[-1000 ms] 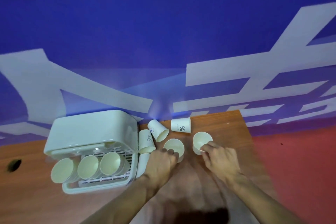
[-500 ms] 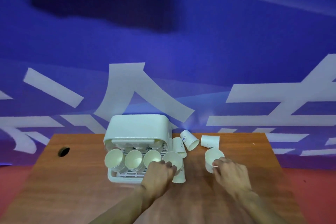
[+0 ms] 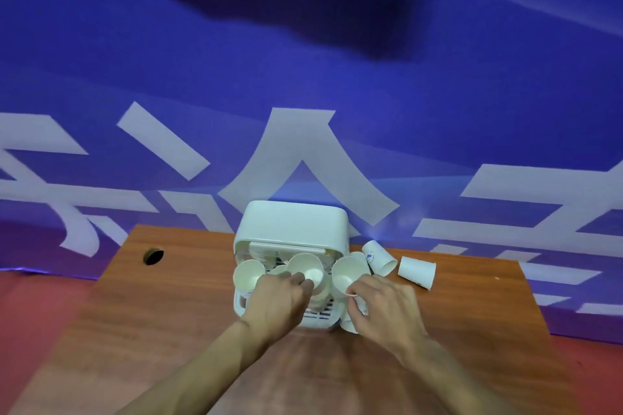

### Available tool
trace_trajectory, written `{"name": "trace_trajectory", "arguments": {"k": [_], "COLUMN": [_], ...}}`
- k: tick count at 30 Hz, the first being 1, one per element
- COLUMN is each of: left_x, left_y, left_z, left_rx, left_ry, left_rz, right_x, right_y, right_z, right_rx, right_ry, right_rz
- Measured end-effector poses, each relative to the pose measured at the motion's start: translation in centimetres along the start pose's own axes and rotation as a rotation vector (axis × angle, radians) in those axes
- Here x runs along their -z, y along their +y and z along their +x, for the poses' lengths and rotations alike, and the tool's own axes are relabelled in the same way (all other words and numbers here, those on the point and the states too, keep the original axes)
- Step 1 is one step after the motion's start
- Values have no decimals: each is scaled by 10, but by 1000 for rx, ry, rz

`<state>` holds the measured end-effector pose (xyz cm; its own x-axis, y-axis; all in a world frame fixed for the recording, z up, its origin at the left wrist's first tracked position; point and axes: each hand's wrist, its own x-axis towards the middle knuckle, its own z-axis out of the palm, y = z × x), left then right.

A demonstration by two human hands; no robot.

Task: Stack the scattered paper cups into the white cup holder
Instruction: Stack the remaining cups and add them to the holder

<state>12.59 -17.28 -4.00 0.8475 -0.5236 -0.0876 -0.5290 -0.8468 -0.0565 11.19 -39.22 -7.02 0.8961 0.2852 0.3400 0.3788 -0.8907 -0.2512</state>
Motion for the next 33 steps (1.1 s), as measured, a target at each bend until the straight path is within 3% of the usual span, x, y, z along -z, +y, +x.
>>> {"name": "trace_trajectory", "arguments": {"k": [11,24,33], "left_x": [-13,-62,-86], "left_y": [-44,-58,-48], "left_z": [-16,5,21], "left_rx": [40,-26,53], "left_ry": [-102,-243,-293], "left_rz": [35,116,-7], "right_x": [-46,-75,-98], "right_y": [-23,-25,-17], "right_z": [10,12,25], "right_rx": [128,2,-97], "right_ry": [-7,-310,-536], "right_rz": [22,68,43]}}
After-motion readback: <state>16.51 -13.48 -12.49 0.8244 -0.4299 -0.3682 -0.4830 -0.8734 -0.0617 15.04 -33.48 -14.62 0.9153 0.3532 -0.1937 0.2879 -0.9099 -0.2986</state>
